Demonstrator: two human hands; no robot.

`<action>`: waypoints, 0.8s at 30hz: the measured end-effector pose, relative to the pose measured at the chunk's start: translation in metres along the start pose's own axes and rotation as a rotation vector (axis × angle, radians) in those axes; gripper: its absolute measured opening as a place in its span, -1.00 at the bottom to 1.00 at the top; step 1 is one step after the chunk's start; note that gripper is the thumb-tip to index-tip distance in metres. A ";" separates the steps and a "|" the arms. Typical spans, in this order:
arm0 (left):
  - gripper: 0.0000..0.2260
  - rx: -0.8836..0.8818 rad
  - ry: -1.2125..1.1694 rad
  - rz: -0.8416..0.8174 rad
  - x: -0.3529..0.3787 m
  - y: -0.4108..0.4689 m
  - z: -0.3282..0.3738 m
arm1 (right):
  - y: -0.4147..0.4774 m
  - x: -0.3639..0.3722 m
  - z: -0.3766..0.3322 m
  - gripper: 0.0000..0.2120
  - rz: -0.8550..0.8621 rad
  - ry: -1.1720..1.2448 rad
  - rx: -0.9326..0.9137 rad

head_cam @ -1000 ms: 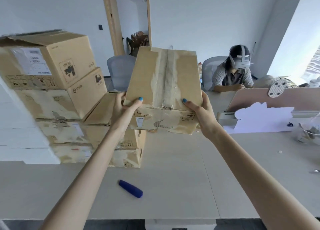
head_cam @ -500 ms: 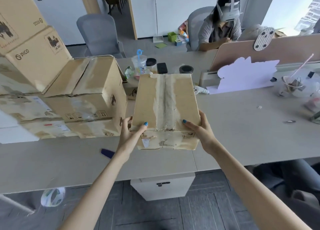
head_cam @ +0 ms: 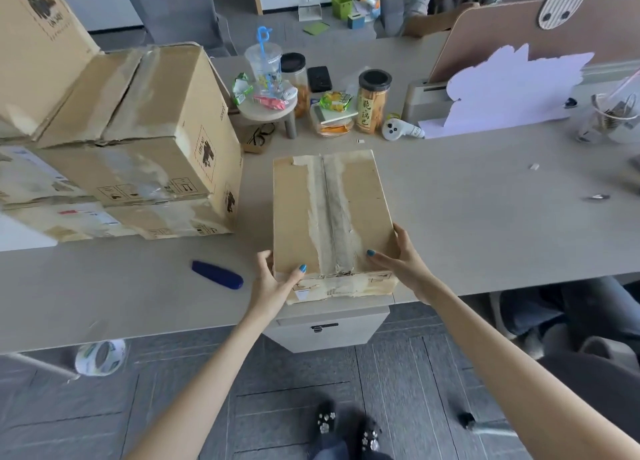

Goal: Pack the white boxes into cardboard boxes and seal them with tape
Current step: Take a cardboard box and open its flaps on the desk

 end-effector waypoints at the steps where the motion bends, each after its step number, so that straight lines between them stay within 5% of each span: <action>1: -0.45 0.009 0.023 -0.003 0.000 0.000 0.001 | 0.001 0.000 -0.002 -0.22 0.016 -0.059 -0.014; 4: -0.28 0.152 0.202 -0.010 -0.003 0.001 0.011 | 0.004 0.001 -0.012 0.06 0.057 -0.394 -0.110; 7: -0.11 0.408 0.623 -0.067 -0.001 0.001 0.025 | -0.003 0.004 -0.023 0.20 -0.009 -0.704 -0.247; 13: -0.25 0.446 0.914 -0.112 -0.005 0.001 0.044 | -0.020 -0.005 -0.041 -0.17 0.073 -1.127 -0.400; 17: -0.27 0.574 0.971 -0.073 -0.010 -0.003 0.057 | -0.037 -0.010 -0.057 -0.43 0.218 -1.055 -0.563; 21: -0.24 0.799 1.149 -0.035 -0.008 -0.003 0.061 | -0.052 -0.003 -0.085 -0.30 0.437 -1.176 -0.836; 24: -0.18 0.916 1.271 -0.017 -0.003 -0.001 0.062 | -0.045 0.008 -0.089 -0.44 0.436 -1.474 -0.906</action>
Point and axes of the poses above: each hand's wrist, its own y-axis towards the middle knuckle, its own x-axis out of the palm, z = x × y, the point moved 5 cm from there along y, towards the middle knuckle, and after that the axes turned 2 degrees about z, right-handed, at the moved point
